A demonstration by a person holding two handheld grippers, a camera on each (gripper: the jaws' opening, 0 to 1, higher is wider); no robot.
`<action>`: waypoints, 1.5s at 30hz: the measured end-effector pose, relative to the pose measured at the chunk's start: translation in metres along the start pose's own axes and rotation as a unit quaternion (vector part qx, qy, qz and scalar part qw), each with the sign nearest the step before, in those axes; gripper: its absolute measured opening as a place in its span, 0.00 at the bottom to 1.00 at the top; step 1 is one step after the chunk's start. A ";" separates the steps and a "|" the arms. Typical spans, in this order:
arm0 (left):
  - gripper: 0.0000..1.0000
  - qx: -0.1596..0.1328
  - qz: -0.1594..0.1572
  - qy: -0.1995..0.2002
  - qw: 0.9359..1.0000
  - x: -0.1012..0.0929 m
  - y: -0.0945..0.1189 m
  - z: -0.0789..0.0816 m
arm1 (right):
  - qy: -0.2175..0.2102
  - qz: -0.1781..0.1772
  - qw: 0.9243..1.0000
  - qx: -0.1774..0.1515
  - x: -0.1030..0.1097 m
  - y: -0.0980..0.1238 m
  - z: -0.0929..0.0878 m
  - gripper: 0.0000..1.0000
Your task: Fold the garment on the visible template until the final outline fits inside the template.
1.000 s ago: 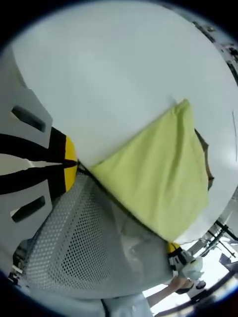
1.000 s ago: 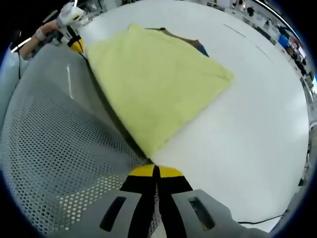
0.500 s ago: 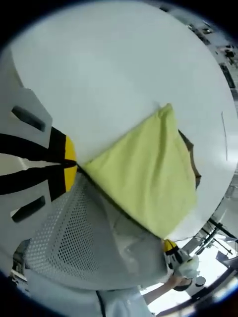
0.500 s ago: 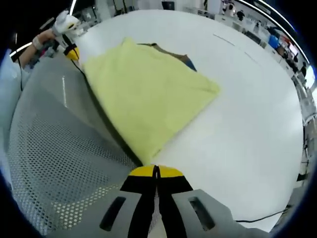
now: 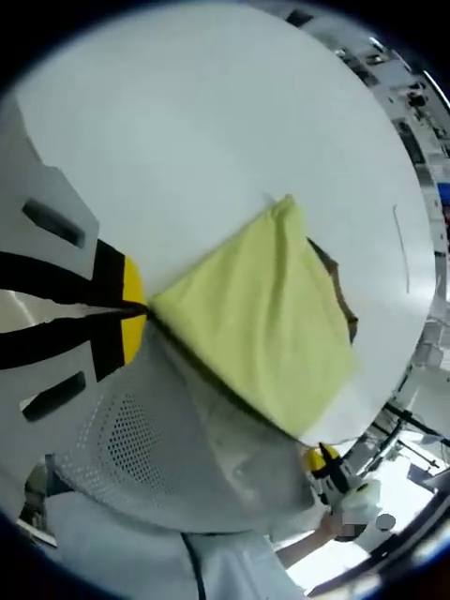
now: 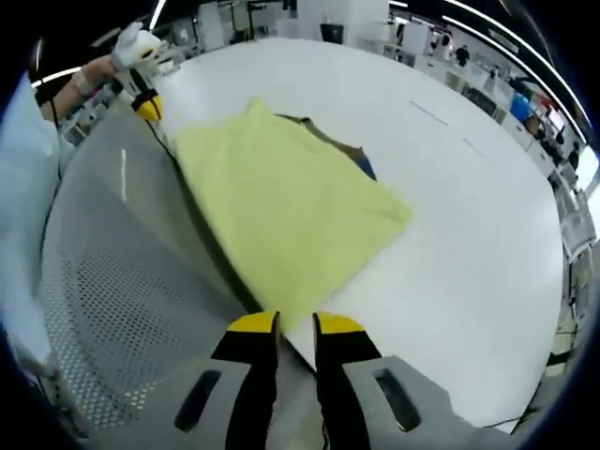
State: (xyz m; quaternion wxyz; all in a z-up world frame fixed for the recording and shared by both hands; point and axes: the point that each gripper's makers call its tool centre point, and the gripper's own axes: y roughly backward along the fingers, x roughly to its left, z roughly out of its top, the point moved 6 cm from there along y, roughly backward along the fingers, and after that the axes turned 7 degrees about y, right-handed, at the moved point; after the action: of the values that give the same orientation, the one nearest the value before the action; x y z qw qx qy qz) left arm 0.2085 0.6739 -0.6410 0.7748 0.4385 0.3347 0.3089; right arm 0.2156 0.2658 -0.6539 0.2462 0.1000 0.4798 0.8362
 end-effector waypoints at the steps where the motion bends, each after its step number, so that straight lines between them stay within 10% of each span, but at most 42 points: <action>1: 0.00 -0.003 0.001 -0.002 1.000 -0.002 0.003 0.002 | 0.004 -0.002 1.000 -0.002 0.000 0.002 0.002 0.17; 16: 0.16 -0.040 0.033 -0.035 0.998 -0.010 0.025 0.016 | 0.039 -0.027 0.998 -0.041 0.007 0.024 0.029 0.28; 45: 0.76 -0.084 0.070 -0.067 0.992 -0.015 0.045 0.027 | 0.079 -0.067 0.990 -0.090 0.022 0.051 0.061 0.86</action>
State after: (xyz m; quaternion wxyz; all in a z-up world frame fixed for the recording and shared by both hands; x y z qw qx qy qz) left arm 0.2122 0.6684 -0.5870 0.8061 0.4136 0.2235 0.3595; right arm 0.2054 0.3015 -0.5803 0.2710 -0.0217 0.4260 0.8629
